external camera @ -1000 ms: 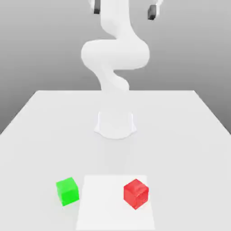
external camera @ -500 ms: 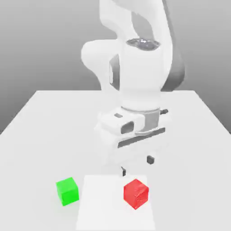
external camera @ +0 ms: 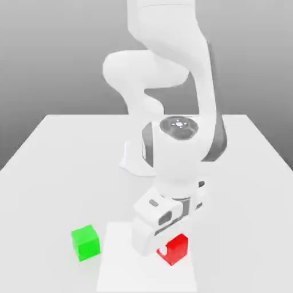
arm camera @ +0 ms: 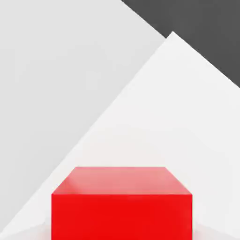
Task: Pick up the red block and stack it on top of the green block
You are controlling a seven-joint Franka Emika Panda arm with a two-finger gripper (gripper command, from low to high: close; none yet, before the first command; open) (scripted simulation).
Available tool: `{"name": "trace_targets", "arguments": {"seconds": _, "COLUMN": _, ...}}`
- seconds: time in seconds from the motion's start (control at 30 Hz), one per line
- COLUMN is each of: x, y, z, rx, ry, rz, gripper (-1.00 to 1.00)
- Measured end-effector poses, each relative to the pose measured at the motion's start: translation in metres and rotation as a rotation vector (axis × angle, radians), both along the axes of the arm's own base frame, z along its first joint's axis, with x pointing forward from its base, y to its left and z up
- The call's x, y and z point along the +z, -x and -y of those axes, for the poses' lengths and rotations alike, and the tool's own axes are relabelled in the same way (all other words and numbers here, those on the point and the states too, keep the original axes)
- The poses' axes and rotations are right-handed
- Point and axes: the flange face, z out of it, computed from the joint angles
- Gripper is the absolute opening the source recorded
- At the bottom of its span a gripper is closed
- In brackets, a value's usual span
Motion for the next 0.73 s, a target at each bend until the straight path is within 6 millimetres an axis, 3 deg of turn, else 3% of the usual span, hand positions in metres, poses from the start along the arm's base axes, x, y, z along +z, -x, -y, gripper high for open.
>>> {"name": "trace_targets", "arguments": {"seconds": 0.13, "x": 0.039, "y": 0.001, "z": 0.004, "rx": -0.013, "ry": 0.002, "rz": 0.0, "gripper": -1.0}}
{"name": "trace_targets", "arguments": {"seconds": 0.27, "x": 0.06, "y": 0.0, "z": 0.094, "rx": -0.317, "ry": 0.011, "rz": -0.001, "gripper": -1.0}}
{"name": "trace_targets", "arguments": {"seconds": 0.4, "x": 0.076, "y": 0.018, "z": 0.18, "rx": -0.635, "ry": 0.007, "rz": -0.001, "gripper": -1.0}}
{"name": "trace_targets", "arguments": {"seconds": 0.47, "x": 0.073, "y": 0.025, "z": 0.201, "rx": -0.723, "ry": 0.002, "rz": -0.001, "gripper": -1.0}}
{"name": "trace_targets", "arguments": {"seconds": 0.6, "x": 0.034, "y": 0.024, "z": 0.2, "rx": -0.73, "ry": 0.001, "rz": -0.001, "gripper": -1.0}}
{"name": "trace_targets", "arguments": {"seconds": 0.63, "x": 0.024, "y": 0.025, "z": 0.199, "rx": -0.73, "ry": 0.001, "rz": -0.001, "gripper": 1.0}}
{"name": "trace_targets", "arguments": {"seconds": 0.73, "x": 0.024, "y": 0.025, "z": 0.199, "rx": -0.73, "ry": 0.001, "rz": -0.001, "gripper": 1.0}}
